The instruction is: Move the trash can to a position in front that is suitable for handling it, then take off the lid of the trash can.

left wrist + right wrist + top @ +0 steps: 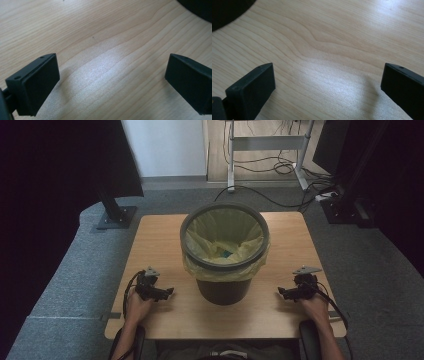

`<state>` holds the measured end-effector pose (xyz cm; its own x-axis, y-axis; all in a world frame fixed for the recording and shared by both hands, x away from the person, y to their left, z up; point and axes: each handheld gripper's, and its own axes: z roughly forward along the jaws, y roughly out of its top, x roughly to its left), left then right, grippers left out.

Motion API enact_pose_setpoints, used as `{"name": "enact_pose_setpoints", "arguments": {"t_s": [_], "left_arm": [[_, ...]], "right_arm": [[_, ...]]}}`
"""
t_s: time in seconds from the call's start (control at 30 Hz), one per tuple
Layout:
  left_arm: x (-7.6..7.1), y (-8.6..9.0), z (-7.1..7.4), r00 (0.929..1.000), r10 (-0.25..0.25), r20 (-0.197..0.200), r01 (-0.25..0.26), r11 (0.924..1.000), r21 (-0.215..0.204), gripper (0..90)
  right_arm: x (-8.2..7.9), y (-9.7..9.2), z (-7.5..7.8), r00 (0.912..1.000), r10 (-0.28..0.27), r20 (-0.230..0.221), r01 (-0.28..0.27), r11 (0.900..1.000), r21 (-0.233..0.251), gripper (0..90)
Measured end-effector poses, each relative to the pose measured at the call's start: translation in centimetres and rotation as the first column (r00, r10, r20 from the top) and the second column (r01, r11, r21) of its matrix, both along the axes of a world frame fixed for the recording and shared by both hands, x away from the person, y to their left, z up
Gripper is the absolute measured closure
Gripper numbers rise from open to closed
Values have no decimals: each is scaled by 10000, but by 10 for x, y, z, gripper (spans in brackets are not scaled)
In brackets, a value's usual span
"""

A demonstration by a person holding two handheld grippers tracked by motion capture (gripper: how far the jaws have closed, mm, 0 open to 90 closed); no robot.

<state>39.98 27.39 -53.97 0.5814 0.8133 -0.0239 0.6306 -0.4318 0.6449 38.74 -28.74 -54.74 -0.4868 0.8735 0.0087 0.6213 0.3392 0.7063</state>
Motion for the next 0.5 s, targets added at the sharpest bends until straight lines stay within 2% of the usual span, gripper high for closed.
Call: {"name": "enact_pose_setpoints", "arguments": {"t_s": [0.1,0.2,0.5], "left_arm": [[2,2,-3,10000,-33,-57,32,9999,-105,0],[3,2,-7,10000,-6,37,6,10000,57,0],[5,2,-7,10000,37,51,-37,10000,57,0]], "right_arm": [[0,-2,-7,9998,-115,-150,113,9999,-130,0],[-1,-5,-10,9997,-197,130,196,9998,47,0],[-1,-4,-10,9997,-220,141,220,9997,44,0]]}}
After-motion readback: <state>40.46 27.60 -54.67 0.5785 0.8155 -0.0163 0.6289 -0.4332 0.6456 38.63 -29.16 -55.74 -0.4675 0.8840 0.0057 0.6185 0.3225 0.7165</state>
